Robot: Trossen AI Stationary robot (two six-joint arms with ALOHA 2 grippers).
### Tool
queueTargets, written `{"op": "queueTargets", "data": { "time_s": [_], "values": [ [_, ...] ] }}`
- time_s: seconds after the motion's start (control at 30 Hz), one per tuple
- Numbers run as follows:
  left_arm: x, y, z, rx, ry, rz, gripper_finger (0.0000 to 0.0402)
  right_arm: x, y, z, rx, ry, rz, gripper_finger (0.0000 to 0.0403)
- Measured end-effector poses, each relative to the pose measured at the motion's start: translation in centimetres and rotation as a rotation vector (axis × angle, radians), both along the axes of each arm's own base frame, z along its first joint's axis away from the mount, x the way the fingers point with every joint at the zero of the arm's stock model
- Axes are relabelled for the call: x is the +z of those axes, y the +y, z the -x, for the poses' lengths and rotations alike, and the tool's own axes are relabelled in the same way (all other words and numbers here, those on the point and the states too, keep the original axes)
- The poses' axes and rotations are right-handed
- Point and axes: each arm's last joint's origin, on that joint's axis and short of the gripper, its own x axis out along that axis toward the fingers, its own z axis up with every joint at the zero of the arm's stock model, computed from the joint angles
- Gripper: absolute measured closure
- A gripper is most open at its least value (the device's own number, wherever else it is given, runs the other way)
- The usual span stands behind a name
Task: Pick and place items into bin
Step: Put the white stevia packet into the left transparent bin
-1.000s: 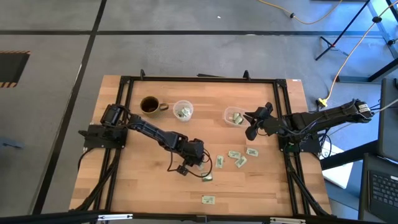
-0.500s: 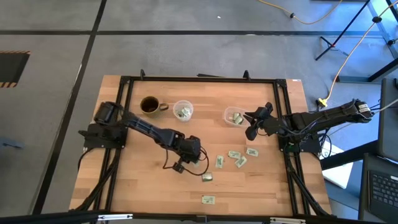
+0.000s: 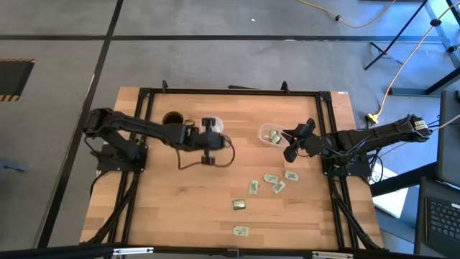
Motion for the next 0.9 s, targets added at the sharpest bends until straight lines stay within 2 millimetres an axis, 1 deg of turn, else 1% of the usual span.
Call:
{"op": "queueTargets", "data": {
  "time_s": [0.2,0.33,0.4,0.53,0.67,0.8,0.9],
  "values": [
    [-1.3,4.0,0.4,0.171,0.084,0.032,0.0397,0.0,0.0,0.0,0.000,0.000,0.000,0.0336],
    [-2.2,6.2,0.8,0.273,0.121,0.065,0.0398,0.0,0.0,0.0,0.000,0.002,0.000,0.0336],
    [-2.6,6.9,0.8,0.293,0.131,0.087,0.0398,0.0,0.0,0.0,0.001,0.003,0.001,0.0336],
    [-3.3,7.9,0.7,0.313,0.143,0.109,0.0393,0.0,0.0,0.0,0.001,0.003,0.001,0.0336],
    [-3.6,8.3,0.6,0.325,0.155,0.110,0.0382,0.0,0.0,0.0,0.000,0.002,0.001,0.0336],
    [-3.6,8.3,0.6,0.319,0.160,0.089,0.0362,0.0,0.0,0.0,0.001,0.003,0.001,0.0336],
    [-3.1,8.3,0.8,0.322,0.140,0.082,0.0342,0.0,0.0,0.0,0.001,0.002,0.000,0.0336]
  ]
}}
